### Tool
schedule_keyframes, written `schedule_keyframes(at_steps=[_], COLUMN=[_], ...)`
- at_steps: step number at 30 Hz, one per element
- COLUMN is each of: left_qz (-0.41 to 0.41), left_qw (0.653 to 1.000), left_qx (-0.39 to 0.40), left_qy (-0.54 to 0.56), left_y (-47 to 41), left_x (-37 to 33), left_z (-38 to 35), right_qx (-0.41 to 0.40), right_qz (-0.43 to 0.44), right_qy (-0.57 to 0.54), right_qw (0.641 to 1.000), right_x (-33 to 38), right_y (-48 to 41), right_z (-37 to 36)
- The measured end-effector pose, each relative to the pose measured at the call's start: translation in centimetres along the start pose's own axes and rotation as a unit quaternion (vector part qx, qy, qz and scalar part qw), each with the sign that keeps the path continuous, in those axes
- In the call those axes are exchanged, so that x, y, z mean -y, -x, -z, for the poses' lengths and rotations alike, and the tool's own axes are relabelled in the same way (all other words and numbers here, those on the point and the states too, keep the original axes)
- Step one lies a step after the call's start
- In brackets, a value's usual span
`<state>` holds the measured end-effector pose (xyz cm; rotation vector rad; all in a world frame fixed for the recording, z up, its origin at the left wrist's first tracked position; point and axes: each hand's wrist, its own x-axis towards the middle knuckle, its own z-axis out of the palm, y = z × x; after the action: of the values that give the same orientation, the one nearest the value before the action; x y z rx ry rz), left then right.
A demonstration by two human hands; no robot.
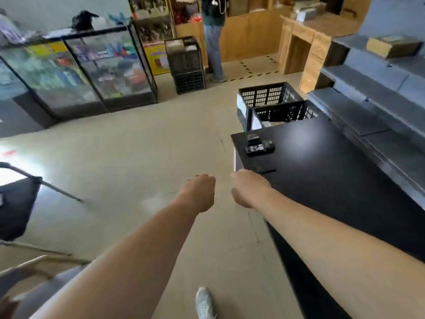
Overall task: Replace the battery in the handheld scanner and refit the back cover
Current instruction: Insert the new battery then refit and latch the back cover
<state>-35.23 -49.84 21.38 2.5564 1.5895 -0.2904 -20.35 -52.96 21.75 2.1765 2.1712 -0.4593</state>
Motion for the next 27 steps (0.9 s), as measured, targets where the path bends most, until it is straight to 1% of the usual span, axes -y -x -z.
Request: schedule_keyframes(at_steps=[5,9,12,17,20,24,27], left_qz=[0.034,0.027,0.023,0.011,0.006,-0.017,-0.059], left_qw=[0.999,0.999,0.999,0.999,0.999,0.999,0.996], left_qx=[0.007,0.017,0.026,0.034,0.037,0.041,0.046], left_qy=[0.010,0.005,0.002,0.005,-0.004,-0.030,-0.046], left_y=[-4.7,-9.5,-13.5,-21.9,-28.7,-39.0,-45.6], left_x=[10.4,16.0,18.7,21.8,23.2,23.6,22.0], left_z=[0.9,2.6,3.6,4.7,5.3,7.3,9.0], right_qx=[0.010,0.022,0.029,0.024,0.018,0.011,0.017], right_qz=[0.033,0.041,0.030,0.022,0.027,0.015,-0.030], right_qy=[0.013,-0.002,-0.003,-0.007,0.002,-0.014,-0.045], right_qw=[0.999,0.999,0.999,0.999,0.999,1.000,0.998], right_x=[7.2,9.9,10.7,10.2,8.8,5.0,0.8], right_y=[-10.5,-17.2,-21.9,-31.2,-37.5,-45.7,-49.7], right_z=[0.7,1.8,2.5,4.2,5.2,7.1,8.0])
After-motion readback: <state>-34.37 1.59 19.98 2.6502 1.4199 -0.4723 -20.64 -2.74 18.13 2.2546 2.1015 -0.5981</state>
